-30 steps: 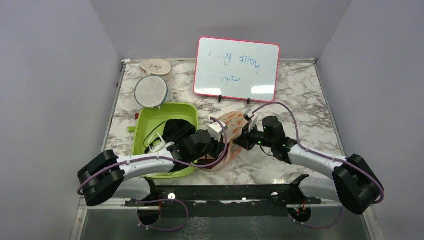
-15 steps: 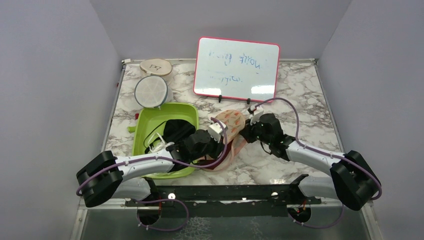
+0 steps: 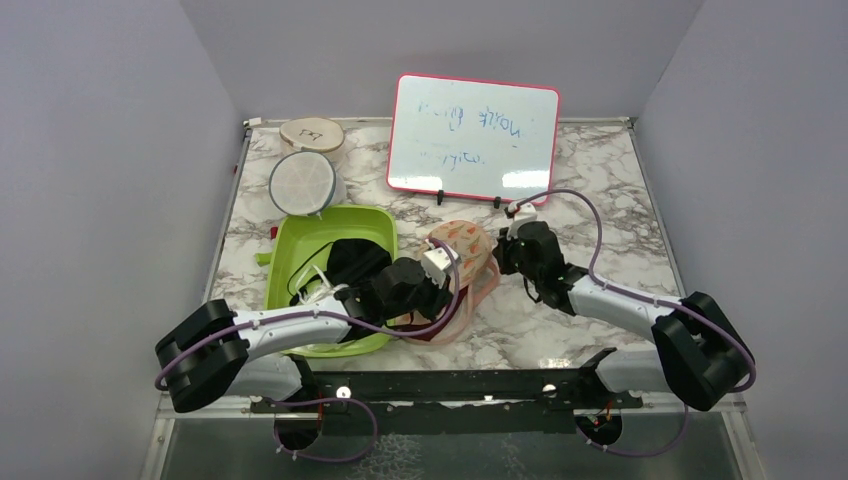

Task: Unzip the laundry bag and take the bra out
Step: Unzip the laundry bag at the center of the board.

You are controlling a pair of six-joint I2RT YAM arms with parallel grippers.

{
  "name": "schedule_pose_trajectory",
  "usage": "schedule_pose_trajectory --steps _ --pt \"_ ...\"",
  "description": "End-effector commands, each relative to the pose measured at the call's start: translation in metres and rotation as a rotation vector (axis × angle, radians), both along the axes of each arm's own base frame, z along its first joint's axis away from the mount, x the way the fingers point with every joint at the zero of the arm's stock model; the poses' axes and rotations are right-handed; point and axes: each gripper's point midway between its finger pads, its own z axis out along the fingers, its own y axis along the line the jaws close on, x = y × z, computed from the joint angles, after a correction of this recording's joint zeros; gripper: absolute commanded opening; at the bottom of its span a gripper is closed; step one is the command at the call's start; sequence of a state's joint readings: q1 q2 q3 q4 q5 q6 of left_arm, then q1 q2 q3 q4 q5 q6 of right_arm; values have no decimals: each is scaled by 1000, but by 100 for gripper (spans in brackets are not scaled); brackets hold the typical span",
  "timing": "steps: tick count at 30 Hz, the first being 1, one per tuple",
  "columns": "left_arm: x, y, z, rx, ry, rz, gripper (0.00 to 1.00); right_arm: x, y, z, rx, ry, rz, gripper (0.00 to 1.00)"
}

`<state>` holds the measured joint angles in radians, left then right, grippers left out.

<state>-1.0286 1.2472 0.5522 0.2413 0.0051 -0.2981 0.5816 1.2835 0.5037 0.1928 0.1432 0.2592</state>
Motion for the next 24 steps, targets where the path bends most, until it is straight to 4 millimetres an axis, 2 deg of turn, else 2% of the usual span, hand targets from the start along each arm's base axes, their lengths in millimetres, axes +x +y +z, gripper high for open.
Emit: schedule_pose_trajectory --steps 1,5,9,15,19,21,24 --pt "-8 -4 1 16 17 -57 0 24 -3 22 -10 -86 -42 1" --pt "-6 -2 -5 60 14 -63 0 15 9 21 -4 -88 64 1" --pt "6 1 -12 163 -10 -50 1 5 20 15 9 -55 147 1" --pt "19 -11 1 136 -47 -23 33 0 23 13 21 -43 176 1" --pt "34 -27 9 96 -62 20 44 -4 24 15 34 -44 186 1" --pt "40 -37 9 97 -65 28 55 -6 24 14 42 -39 188 1" --pt "57 -46 11 112 -106 72 60 -8 24 14 46 -36 190 1"
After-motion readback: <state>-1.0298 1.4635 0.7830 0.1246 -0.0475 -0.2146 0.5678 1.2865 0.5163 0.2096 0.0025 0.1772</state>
